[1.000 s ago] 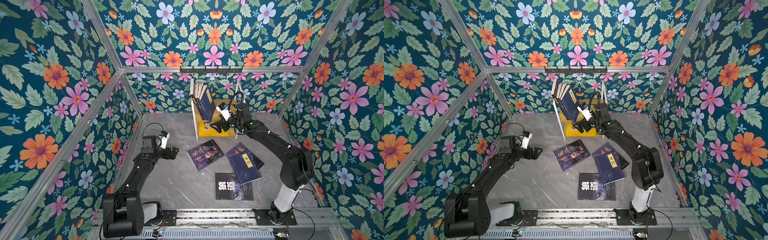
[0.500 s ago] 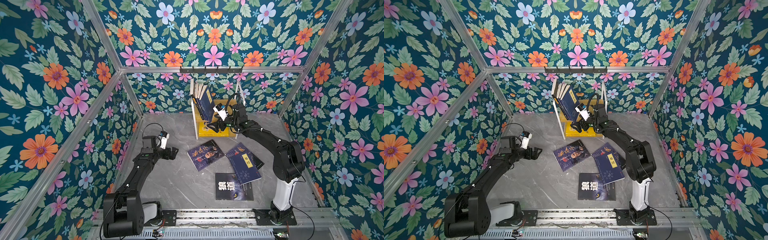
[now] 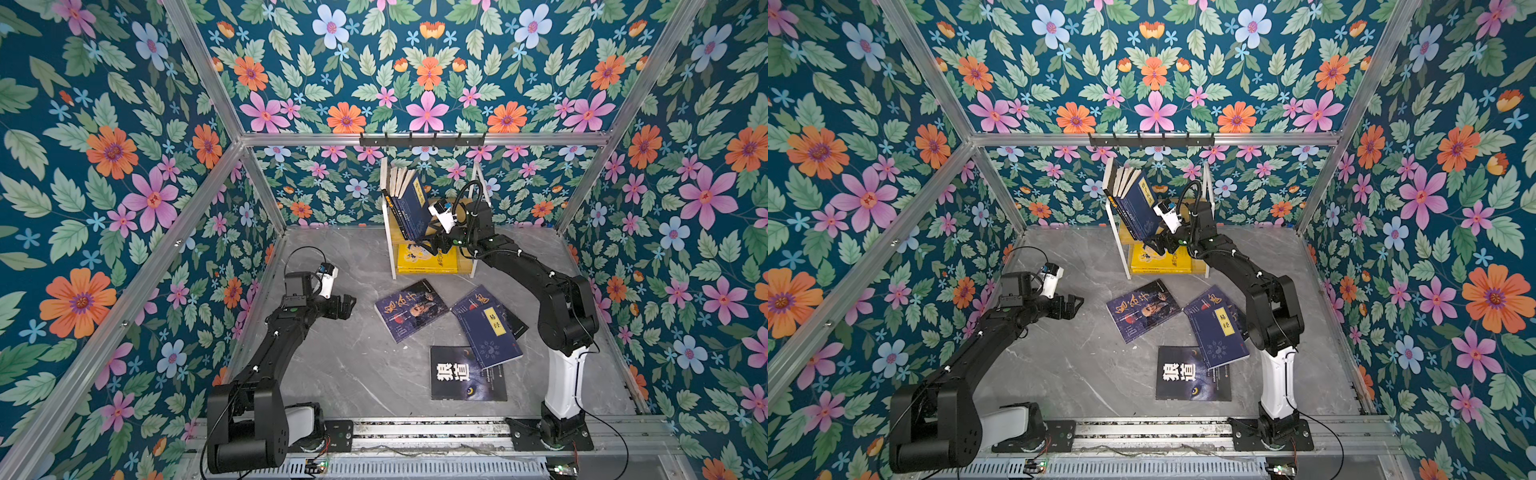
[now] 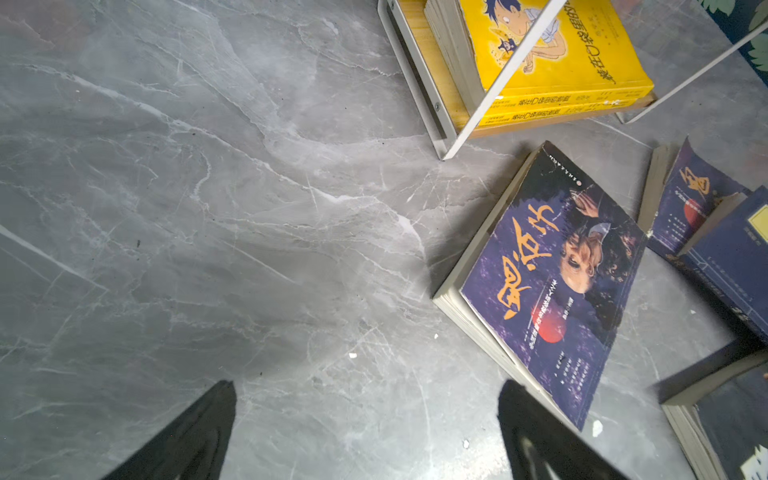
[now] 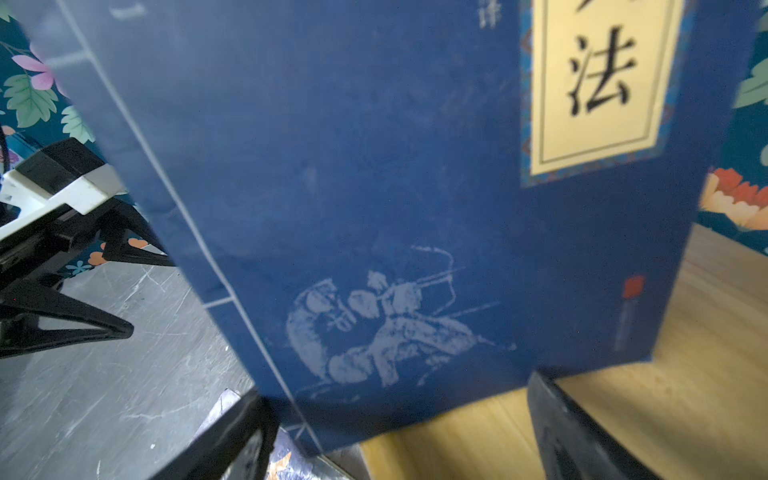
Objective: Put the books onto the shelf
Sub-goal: 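Lower the right gripper and press the blue book against the shelved books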
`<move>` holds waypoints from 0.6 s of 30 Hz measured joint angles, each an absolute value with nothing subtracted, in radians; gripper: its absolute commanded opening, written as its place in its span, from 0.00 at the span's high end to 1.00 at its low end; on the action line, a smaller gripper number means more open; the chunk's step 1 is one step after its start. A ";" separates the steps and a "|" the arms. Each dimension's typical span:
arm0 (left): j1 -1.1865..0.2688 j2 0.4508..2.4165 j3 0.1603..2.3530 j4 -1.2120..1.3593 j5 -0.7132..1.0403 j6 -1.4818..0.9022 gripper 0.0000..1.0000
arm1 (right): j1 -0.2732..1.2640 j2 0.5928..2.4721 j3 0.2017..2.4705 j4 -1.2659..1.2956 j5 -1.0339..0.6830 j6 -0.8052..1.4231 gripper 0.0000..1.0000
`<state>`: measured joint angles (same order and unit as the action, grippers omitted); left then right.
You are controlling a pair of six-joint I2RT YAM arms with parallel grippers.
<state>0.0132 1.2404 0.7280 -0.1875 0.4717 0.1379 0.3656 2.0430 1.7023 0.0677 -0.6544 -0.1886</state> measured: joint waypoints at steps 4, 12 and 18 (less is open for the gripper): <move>0.013 1.242 0.727 -0.186 0.471 0.138 0.00 | 0.362 2.060 1.719 0.076 -0.662 -0.189 0.13; 0.014 1.247 0.726 -0.187 0.470 0.138 0.00 | 0.356 2.083 1.737 0.096 -0.704 -0.194 0.13; 0.015 1.247 0.724 -0.185 0.470 0.138 0.00 | 0.355 2.083 1.752 0.070 -0.729 -0.201 0.11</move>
